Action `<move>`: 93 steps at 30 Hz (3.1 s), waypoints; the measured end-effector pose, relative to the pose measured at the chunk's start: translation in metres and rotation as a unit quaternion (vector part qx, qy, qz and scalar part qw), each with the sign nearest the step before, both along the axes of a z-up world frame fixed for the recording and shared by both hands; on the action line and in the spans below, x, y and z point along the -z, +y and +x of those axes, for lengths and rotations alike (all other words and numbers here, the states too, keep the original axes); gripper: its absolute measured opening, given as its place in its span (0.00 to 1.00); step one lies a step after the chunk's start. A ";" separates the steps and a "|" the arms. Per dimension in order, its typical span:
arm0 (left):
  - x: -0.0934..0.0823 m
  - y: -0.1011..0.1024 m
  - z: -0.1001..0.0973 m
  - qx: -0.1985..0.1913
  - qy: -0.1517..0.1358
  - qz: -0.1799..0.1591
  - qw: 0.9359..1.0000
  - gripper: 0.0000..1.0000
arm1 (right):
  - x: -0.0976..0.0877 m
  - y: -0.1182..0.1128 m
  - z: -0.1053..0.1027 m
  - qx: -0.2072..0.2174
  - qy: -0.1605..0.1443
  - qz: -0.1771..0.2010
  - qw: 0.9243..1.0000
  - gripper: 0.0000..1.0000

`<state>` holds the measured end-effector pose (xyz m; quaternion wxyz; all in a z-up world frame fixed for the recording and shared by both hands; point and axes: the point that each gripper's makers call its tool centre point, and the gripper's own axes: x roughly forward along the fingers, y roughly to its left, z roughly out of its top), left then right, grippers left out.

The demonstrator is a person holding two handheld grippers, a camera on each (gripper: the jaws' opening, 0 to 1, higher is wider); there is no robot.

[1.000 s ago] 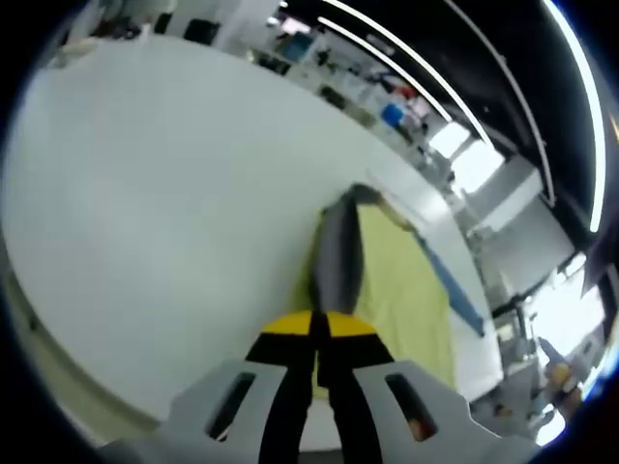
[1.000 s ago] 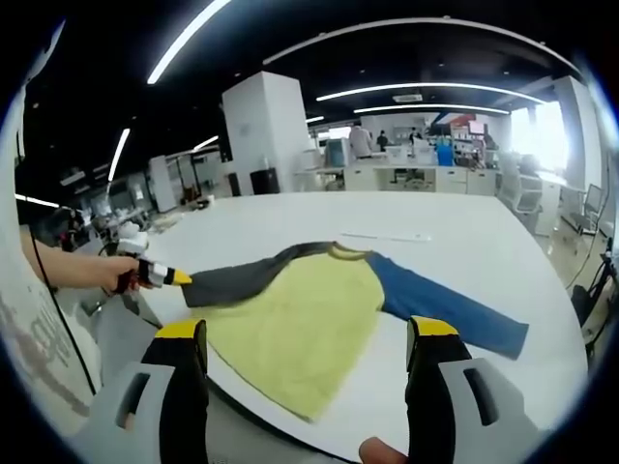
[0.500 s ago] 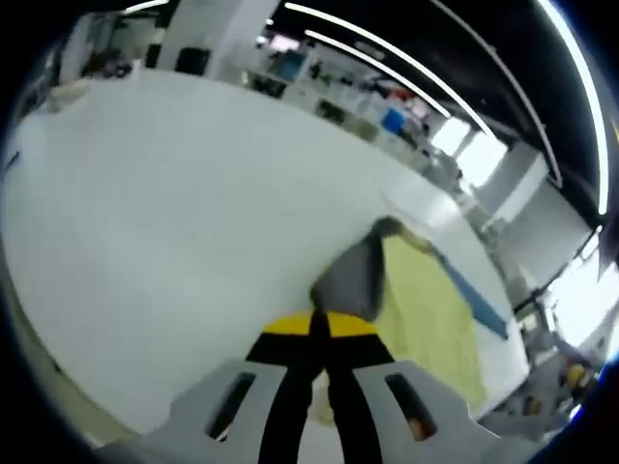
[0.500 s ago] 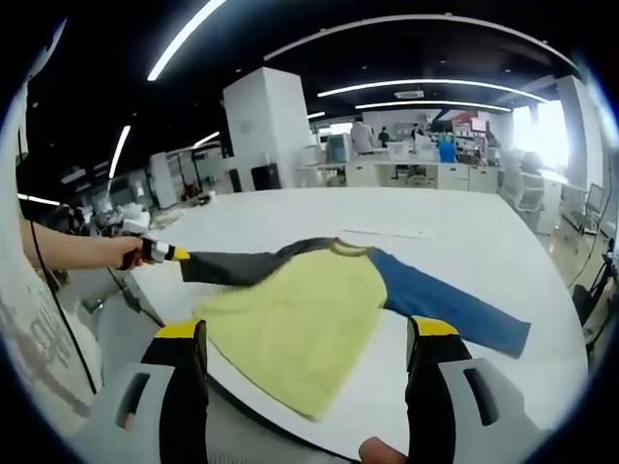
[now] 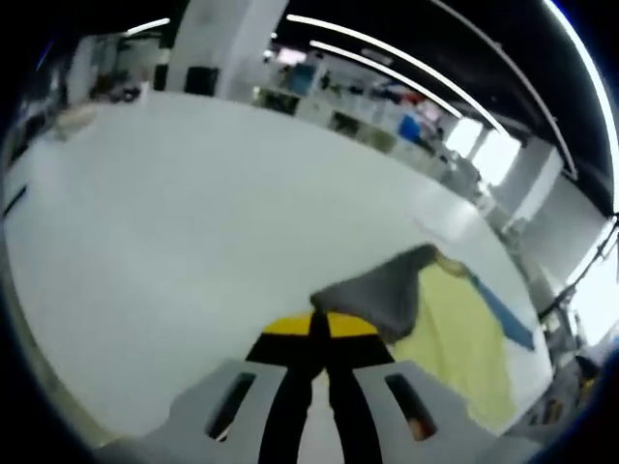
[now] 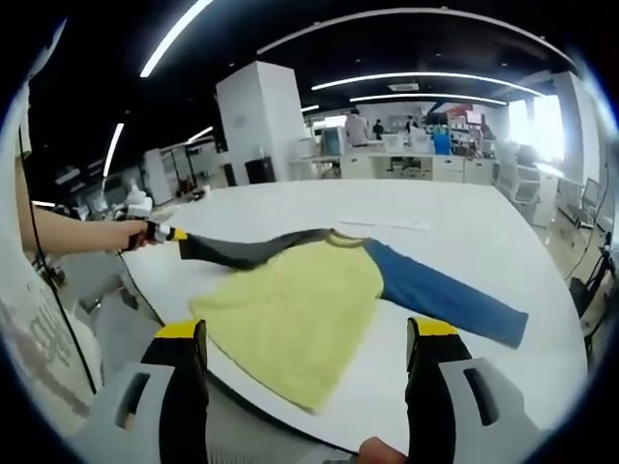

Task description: Fold the garment on the visible template until the final outline fits inside the template.

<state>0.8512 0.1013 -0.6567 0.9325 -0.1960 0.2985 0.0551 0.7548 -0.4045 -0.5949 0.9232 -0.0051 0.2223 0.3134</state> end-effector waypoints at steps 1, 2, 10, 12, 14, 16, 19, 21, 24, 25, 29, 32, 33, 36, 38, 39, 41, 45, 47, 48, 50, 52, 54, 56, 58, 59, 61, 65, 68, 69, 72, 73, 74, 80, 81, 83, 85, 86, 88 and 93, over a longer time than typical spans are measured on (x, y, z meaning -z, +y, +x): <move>0.000 0.004 0.001 -0.001 0.002 0.005 1.000 0.00 | 0.001 0.000 0.000 0.001 0.002 -0.001 1.000 0.85; -0.001 0.007 0.003 -0.001 0.003 0.008 1.000 0.00 | 0.001 0.000 0.000 0.001 0.003 -0.002 1.000 0.85; -0.003 0.031 0.017 0.006 0.012 0.039 0.999 0.00 | 0.003 0.002 0.001 0.001 0.010 -0.009 1.000 0.85; -0.004 0.037 0.020 0.005 0.012 0.040 0.999 0.00 | 0.004 0.004 0.001 0.000 0.012 -0.009 1.000 0.85; -0.003 0.045 0.023 0.003 0.013 0.048 0.999 0.00 | 0.006 0.005 0.001 -0.001 0.015 -0.010 1.000 0.85; -0.001 0.057 0.028 0.001 0.014 0.057 0.998 0.00 | 0.007 0.007 0.000 -0.002 0.018 -0.010 1.000 0.85; -0.001 0.068 0.035 -0.001 0.012 0.072 0.997 0.00 | 0.008 0.009 0.000 -0.002 0.021 -0.009 1.000 0.85; 0.001 0.074 0.040 0.001 0.013 0.079 0.997 0.00 | 0.009 0.011 0.000 -0.004 0.023 -0.010 1.000 0.85; 0.001 0.075 0.046 0.004 0.015 0.089 0.996 0.00 | 0.009 0.014 0.000 -0.007 0.024 -0.011 1.000 0.85; 0.000 0.075 0.047 0.005 0.015 0.091 0.996 0.00 | 0.009 0.015 0.001 -0.008 0.025 -0.011 1.000 0.85; 0.001 0.081 0.058 0.004 0.017 0.097 0.995 0.00 | 0.009 0.018 0.002 -0.011 0.025 -0.010 1.000 0.85; 0.008 0.091 0.066 0.006 0.025 0.104 0.994 0.00 | 0.008 0.019 0.003 -0.011 0.023 -0.009 1.000 0.85; 0.010 0.095 0.069 0.006 0.027 0.104 0.994 0.00 | 0.007 0.020 0.004 -0.012 0.022 -0.008 1.000 0.85; 0.015 0.103 0.077 0.005 0.032 0.105 0.994 0.00 | 0.004 0.022 0.006 -0.014 0.017 -0.006 1.000 0.86; 0.018 0.106 0.081 0.006 0.037 0.106 0.994 0.00 | 0.000 0.024 0.008 -0.016 0.009 -0.004 1.000 0.87; 0.020 0.110 0.084 0.005 0.039 0.105 0.994 0.00 | -0.004 0.026 0.009 -0.017 0.001 -0.002 1.000 0.87; 0.023 0.112 0.087 0.005 0.045 0.105 0.993 0.00 | -0.012 0.029 0.011 -0.021 -0.014 0.003 1.000 0.88; 0.029 0.116 0.096 0.007 0.057 0.108 0.992 0.00 | -0.024 0.034 0.015 -0.030 -0.036 0.009 0.999 0.90; 0.033 0.117 0.098 0.008 0.066 0.108 0.992 0.00 | -0.028 0.036 0.017 -0.032 -0.043 0.012 0.998 0.90; 0.035 0.118 0.100 0.009 0.067 0.109 0.992 0.00 | -0.029 0.036 0.018 -0.032 -0.046 0.013 0.998 0.90; 0.038 0.120 0.104 0.010 0.073 0.110 0.991 0.00 | -0.031 0.037 0.021 -0.032 -0.047 0.017 0.998 0.90; 0.041 0.123 0.107 0.011 0.078 0.112 0.991 0.00 | -0.030 0.037 0.022 -0.032 -0.047 0.017 0.998 0.90; 0.044 0.125 0.109 0.011 0.085 0.113 0.990 0.00 | -0.029 0.038 0.024 -0.032 -0.044 0.017 0.998 0.90; 0.049 0.129 0.111 0.010 0.095 0.112 0.989 0.00 | -0.027 0.038 0.025 -0.032 -0.041 0.016 0.999 0.90; 0.052 0.133 0.112 0.007 0.100 0.111 0.989 0.00 | -0.027 0.039 0.025 -0.031 -0.039 0.016 0.999 0.90; 0.055 0.134 0.111 0.004 0.107 0.107 0.988 0.00 | -0.026 0.039 0.026 -0.031 -0.038 0.016 0.999 0.90; 0.061 0.136 0.110 -0.003 0.119 0.097 0.988 0.00 | -0.026 0.040 0.027 -0.031 -0.038 0.017 0.999 0.90; 0.070 0.136 0.113 -0.001 0.131 0.096 0.987 0.00 | -0.028 0.045 0.031 -0.034 -0.040 0.019 0.998 0.90; 0.077 0.136 0.114 0.003 0.144 0.095 0.985 0.00 | -0.029 0.048 0.033 -0.036 -0.042 0.020 0.998 0.90; 0.079 0.137 0.115 0.001 0.145 0.093 0.985 0.00 | -0.029 0.049 0.034 -0.037 -0.042 0.021 0.998 0.90; 0.080 0.138 0.116 -0.002 0.146 0.093 0.985 0.00 | -0.027 0.052 0.036 -0.040 -0.040 0.019 0.998 0.90; 0.081 0.138 0.116 -0.003 0.148 0.092 0.985 0.00 | -0.027 0.053 0.036 -0.041 -0.039 0.019 0.998 0.90; 0.083 0.138 0.116 -0.002 0.150 0.092 0.984 0.00 | -0.027 0.053 0.036 -0.042 -0.038 0.020 0.998 0.90; 0.093 0.146 0.108 -0.012 0.169 0.095 0.981 0.05 | -0.024 0.056 0.035 -0.043 -0.034 0.019 0.998 0.90; 0.093 0.149 0.107 -0.015 0.170 0.096 0.981 0.06 | -0.024 0.056 0.035 -0.043 -0.034 0.019 0.998 0.90; 0.093 0.152 0.104 -0.017 0.172 0.102 0.980 0.07 | -0.024 0.056 0.036 -0.043 -0.033 0.021 0.998 0.90; 0.091 0.155 0.101 -0.020 0.173 0.109 0.979 0.11 | -0.023 0.057 0.036 -0.044 -0.032 0.022 0.998 0.90; 0.090 0.157 0.100 -0.022 0.171 0.113 0.978 0.15 | -0.023 0.058 0.036 -0.044 -0.032 0.023 0.998 0.90; 0.087 0.159 0.099 -0.022 0.169 0.126 0.977 0.23 | -0.023 0.060 0.036 -0.046 -0.032 0.024 0.998 0.90; 0.077 0.159 0.094 -0.022 0.160 0.146 0.976 0.39 | -0.024 0.064 0.036 -0.052 -0.033 0.028 0.998 0.90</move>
